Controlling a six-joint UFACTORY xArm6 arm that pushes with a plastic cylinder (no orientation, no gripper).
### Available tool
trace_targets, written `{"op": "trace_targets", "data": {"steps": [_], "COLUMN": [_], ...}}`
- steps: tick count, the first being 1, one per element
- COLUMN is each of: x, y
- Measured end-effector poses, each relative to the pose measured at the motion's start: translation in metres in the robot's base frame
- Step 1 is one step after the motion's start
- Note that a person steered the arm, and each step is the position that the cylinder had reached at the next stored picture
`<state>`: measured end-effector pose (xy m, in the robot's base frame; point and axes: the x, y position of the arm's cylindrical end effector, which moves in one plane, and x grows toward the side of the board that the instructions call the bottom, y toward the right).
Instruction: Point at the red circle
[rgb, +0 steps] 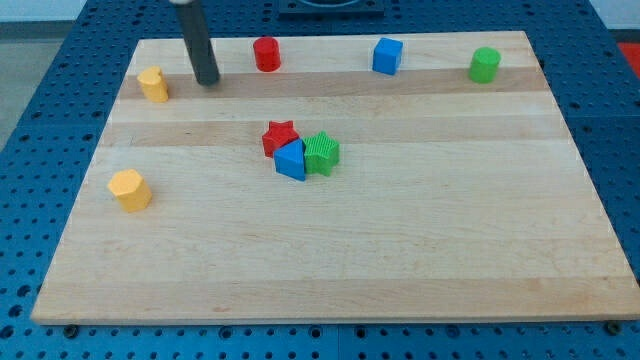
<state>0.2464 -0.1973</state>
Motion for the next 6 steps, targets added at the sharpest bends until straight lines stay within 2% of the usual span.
{"op": "trace_targets", "data": {"steps": [1,2,3,5,6], "x": [-0.055,-0.055,-0.03,-0.035,-0.017], "y": [-0.014,-0.01,0.05,0.053,0.053]}}
